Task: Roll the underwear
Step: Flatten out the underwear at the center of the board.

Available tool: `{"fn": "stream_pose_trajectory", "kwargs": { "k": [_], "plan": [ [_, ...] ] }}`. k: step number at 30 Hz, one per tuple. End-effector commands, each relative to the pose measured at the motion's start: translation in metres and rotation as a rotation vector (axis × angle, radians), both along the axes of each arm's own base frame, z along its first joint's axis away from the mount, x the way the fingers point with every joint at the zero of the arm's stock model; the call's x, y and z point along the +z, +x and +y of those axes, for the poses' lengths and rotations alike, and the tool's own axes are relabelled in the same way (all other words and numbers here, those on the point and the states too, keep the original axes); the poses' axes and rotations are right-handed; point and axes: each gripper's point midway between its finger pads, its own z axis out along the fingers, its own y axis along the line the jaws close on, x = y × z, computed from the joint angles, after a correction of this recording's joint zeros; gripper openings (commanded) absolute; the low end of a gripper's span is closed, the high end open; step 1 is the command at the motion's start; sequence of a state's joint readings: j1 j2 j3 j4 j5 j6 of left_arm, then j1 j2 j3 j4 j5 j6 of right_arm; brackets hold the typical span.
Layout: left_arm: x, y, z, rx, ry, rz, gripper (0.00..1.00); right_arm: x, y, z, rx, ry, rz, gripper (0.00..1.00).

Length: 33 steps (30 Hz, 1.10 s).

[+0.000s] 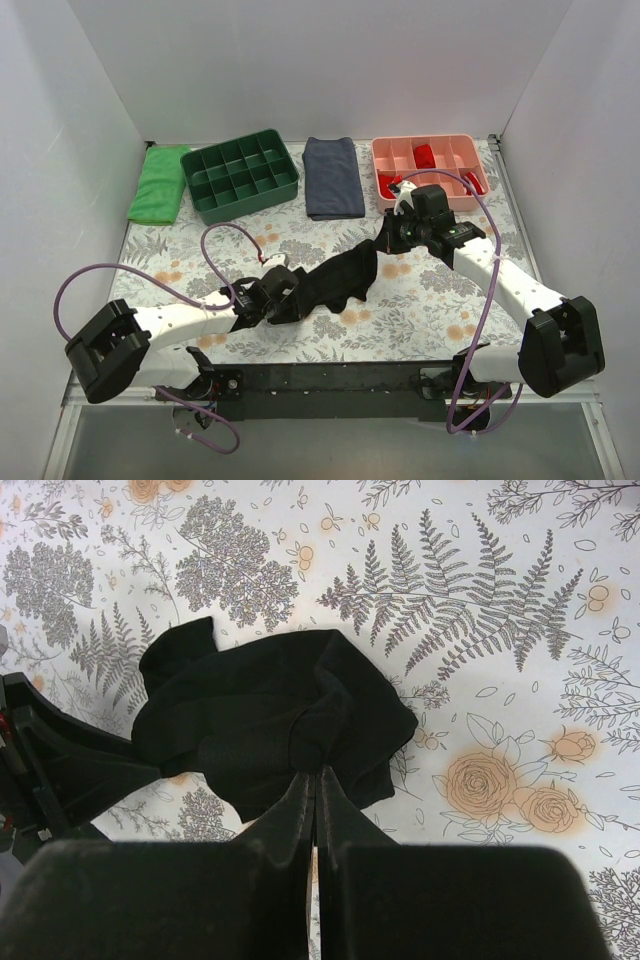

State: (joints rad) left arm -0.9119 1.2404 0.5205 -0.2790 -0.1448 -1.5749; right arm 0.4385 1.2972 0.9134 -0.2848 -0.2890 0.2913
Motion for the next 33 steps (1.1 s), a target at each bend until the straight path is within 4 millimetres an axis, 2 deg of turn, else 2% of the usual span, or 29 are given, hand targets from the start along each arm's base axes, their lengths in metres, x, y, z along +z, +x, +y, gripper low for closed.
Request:
{"fn": "stream_pose_trajectory", "kwargs": {
  "k": [1, 3, 4, 8, 10, 12, 16, 17, 19, 20, 21, 27, 28, 30, 32, 33],
  "plan": [
    [0.015, 0.015, -0.005, 0.029, -0.009, -0.069, 0.26, 0.01, 0.002, 0.001, 0.0, 0.029, -0.035, 0.01],
    [0.016, 0.017, -0.004, 0.035, -0.005, -0.078, 0.23, 0.011, 0.002, 0.002, 0.003, 0.03, -0.036, 0.01],
    [0.016, 0.018, -0.002, 0.039, 0.003, -0.081, 0.15, 0.011, 0.002, 0.002, 0.001, 0.031, -0.034, 0.01],
    [0.019, 0.021, 0.0, 0.053, 0.016, -0.096, 0.1, 0.008, -0.001, 0.001, 0.011, 0.023, -0.027, 0.01],
    [0.02, 0.025, 0.001, 0.066, 0.027, -0.109, 0.01, 0.007, -0.002, 0.0, 0.011, 0.022, -0.024, 0.01],
    [0.025, 0.03, -0.001, 0.063, 0.031, -0.128, 0.0, 0.008, -0.004, 0.0, 0.013, 0.024, -0.024, 0.01],
    [0.069, 0.043, 0.006, 0.094, 0.04, -0.218, 0.0, 0.022, -0.013, -0.004, 0.02, 0.037, -0.061, 0.01],
    [0.104, 0.046, 0.009, 0.106, 0.014, -0.261, 0.0, 0.036, -0.022, -0.007, 0.026, 0.059, -0.095, 0.01],
    [0.121, 0.049, 0.012, 0.124, 0.002, -0.292, 0.0, 0.044, -0.028, -0.008, 0.027, 0.077, -0.11, 0.01],
    [0.129, 0.049, 0.015, 0.134, -0.003, -0.306, 0.0, 0.055, -0.032, -0.009, 0.023, 0.099, -0.139, 0.01],
    [0.143, 0.049, 0.018, 0.144, -0.017, -0.322, 0.0, 0.057, -0.035, -0.01, 0.018, 0.11, -0.144, 0.01],
    [0.187, 0.043, 0.029, 0.159, -0.055, -0.361, 0.0, 0.094, -0.067, -0.013, 0.049, 0.224, -0.241, 0.01],
    [0.201, 0.042, 0.029, 0.165, -0.088, -0.372, 0.0, 0.099, -0.072, -0.013, 0.06, 0.235, -0.248, 0.01],
    [0.207, 0.034, 0.032, 0.172, -0.106, -0.337, 0.0, 0.108, -0.086, -0.015, 0.089, 0.249, -0.264, 0.01],
    [0.222, 0.026, 0.03, 0.186, -0.168, -0.305, 0.0, 0.119, -0.099, -0.015, 0.128, 0.271, -0.284, 0.01],
    [0.22, 0.019, 0.033, 0.183, -0.16, -0.275, 0.0, 0.128, -0.107, -0.018, 0.139, 0.287, -0.313, 0.01]
  ]
}}
